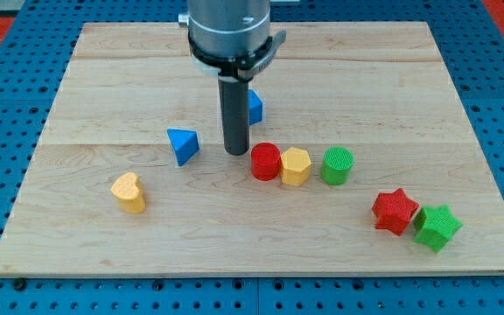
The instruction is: Slightly push the green star upwards
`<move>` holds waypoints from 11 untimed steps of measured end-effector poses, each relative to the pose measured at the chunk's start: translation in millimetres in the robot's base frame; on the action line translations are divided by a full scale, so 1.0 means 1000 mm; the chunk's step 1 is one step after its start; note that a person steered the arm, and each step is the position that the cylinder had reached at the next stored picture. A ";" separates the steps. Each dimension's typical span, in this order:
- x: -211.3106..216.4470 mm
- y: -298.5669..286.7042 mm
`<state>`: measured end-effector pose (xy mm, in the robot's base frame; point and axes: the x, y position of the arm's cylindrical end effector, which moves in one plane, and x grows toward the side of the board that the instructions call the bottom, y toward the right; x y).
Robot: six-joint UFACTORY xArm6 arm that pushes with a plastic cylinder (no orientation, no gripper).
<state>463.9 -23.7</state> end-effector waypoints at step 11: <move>0.133 0.153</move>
